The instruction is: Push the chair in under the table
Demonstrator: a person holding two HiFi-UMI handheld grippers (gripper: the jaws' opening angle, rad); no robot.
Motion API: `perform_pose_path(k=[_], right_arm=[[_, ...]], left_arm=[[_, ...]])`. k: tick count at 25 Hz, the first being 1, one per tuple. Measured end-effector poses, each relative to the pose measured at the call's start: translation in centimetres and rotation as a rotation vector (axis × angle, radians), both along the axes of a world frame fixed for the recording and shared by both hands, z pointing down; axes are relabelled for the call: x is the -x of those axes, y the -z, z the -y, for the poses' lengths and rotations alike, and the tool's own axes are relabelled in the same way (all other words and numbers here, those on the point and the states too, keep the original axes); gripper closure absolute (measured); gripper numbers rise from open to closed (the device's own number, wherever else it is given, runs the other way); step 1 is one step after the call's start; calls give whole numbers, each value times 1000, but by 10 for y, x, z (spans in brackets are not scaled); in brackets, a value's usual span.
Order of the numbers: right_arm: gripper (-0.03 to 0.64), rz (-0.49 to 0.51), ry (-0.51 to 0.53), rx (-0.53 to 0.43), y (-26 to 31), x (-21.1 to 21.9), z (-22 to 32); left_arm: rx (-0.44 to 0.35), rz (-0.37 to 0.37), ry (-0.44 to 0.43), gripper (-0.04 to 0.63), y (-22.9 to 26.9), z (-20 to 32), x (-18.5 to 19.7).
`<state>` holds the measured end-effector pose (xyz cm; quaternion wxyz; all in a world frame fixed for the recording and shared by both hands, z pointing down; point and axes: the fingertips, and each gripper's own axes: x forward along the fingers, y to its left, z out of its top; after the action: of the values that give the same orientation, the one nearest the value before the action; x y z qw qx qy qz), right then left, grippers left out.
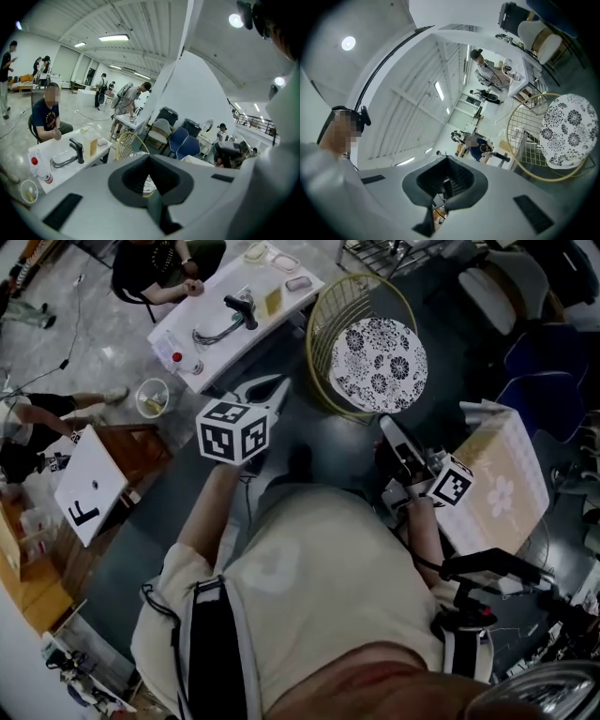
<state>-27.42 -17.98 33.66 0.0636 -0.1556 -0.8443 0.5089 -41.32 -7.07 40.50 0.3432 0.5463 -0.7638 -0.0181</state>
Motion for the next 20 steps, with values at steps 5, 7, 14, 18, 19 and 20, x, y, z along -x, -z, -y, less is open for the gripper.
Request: perform_pose_path(k=[5,7,14,18,19,20], right_arm=[[607,-26,-1,-7,-2,16,-9],[607,-39,-14,-6,-6,17,-5],[607,-54,-15,32,-19,22,13],[607,-24,41,69,-21,30,27],[607,-13,55,78,-20,32,32],[607,2,67,86,-17,34,37]], left_arm=[[19,-15,8,589,-7,-9,26],[24,-25,3,589,-12,-6,30],[52,-25,-25,589,-20,18,29],[79,-6,12,589,-17,26,29],[86,-4,24,589,-16,28,28],[92,-3,35,589,-14,31,27]])
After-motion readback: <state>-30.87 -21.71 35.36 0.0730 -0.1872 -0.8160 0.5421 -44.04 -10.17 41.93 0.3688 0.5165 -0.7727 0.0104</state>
